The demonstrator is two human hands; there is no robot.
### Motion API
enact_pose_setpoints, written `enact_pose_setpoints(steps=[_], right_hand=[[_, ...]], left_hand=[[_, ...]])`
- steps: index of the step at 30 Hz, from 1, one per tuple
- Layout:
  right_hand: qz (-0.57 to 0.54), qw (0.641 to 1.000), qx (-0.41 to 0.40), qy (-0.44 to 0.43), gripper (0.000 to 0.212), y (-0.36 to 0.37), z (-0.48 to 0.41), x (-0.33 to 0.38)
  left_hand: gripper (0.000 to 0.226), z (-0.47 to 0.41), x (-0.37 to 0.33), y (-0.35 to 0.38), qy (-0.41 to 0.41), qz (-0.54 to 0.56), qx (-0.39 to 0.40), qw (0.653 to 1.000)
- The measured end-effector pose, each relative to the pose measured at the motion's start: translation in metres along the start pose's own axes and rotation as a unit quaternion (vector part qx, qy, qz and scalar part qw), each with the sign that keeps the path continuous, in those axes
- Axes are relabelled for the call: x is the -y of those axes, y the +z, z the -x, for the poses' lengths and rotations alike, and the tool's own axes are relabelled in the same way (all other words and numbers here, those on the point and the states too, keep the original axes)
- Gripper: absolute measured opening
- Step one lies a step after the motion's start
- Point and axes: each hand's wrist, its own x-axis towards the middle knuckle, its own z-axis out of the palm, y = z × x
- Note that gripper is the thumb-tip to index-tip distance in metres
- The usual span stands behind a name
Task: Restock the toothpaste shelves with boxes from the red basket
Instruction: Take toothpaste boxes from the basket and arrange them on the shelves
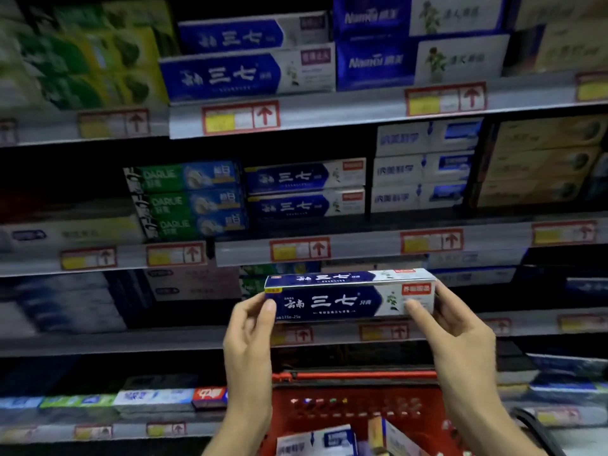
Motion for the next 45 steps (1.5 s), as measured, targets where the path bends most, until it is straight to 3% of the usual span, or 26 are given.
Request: enact_pose_setpoints(steps=[13,19,25,29,33,39,45], right_hand=[[-0.031,0.996,-0.027,-0.08,0.035,0.047,-0.027,0.019],[0.098,0.985,-0.024,-0.14,0.04,0.06,-0.055,0.042],[0.217,0.961,0.014,-0.172,0.046,0.078,-0.087,0.059],[0.292,0.951,0.013,-0.103,0.045,0.085,-0.104,0.059],[0.351,0.935,0.031,-0.047,0.022,0.089,-0.107,0.059],[0.388,0.921,0.036,0.007,0.022,0.092,-0.108,0.06],[0.393,0.918,0.041,0.003,0.026,0.095,-0.104,0.061]], left_hand=[[0.023,-0.036,-0.027,0.007,0.11,-0.073,-0.095,0.987],[0.019,-0.063,-0.055,0.017,0.139,-0.098,-0.119,0.978],[0.028,-0.105,-0.065,0.023,0.116,-0.172,-0.089,0.974],[0.043,-0.123,-0.057,0.024,0.069,-0.271,-0.071,0.957],[0.044,-0.121,-0.06,0.032,0.03,-0.372,-0.069,0.925],[0.043,-0.115,-0.067,0.033,0.032,-0.385,-0.089,0.918],[0.042,-0.116,-0.065,0.03,0.013,-0.389,-0.085,0.917]])
